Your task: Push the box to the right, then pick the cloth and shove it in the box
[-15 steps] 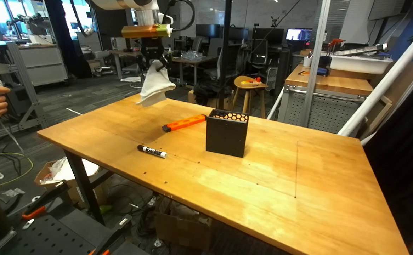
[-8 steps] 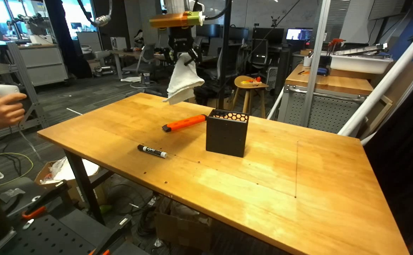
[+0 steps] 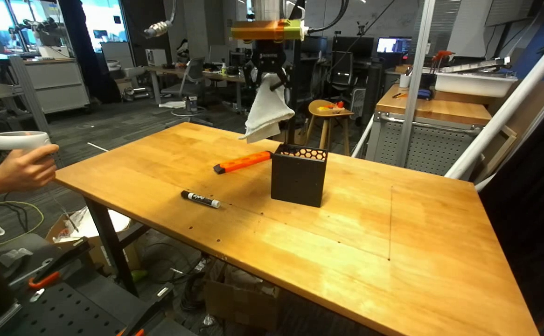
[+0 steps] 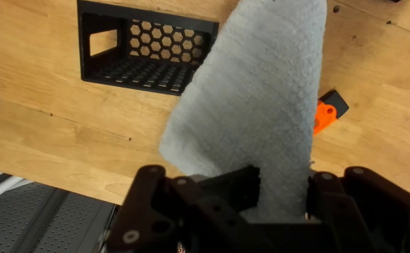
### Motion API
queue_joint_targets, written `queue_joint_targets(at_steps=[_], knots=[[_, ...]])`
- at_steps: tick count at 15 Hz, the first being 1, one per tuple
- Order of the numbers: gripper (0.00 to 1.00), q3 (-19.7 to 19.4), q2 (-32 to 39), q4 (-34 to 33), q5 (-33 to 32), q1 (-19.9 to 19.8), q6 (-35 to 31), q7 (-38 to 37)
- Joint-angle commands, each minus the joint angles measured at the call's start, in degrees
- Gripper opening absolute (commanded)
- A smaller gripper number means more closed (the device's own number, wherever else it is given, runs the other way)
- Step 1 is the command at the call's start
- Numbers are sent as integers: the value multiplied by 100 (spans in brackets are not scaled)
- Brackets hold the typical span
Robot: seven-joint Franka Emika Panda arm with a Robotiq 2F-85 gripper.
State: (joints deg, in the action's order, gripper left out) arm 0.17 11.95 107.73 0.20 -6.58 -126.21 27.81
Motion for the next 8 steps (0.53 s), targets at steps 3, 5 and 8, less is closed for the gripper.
queue_joint_targets(at_steps=[3,5,8], knots=[[0,-22,554,-611,645,-341,81,697],[0,-20,725,-751,749,-443,98,795],[0,-85,901,-866,651,-532,99,625]])
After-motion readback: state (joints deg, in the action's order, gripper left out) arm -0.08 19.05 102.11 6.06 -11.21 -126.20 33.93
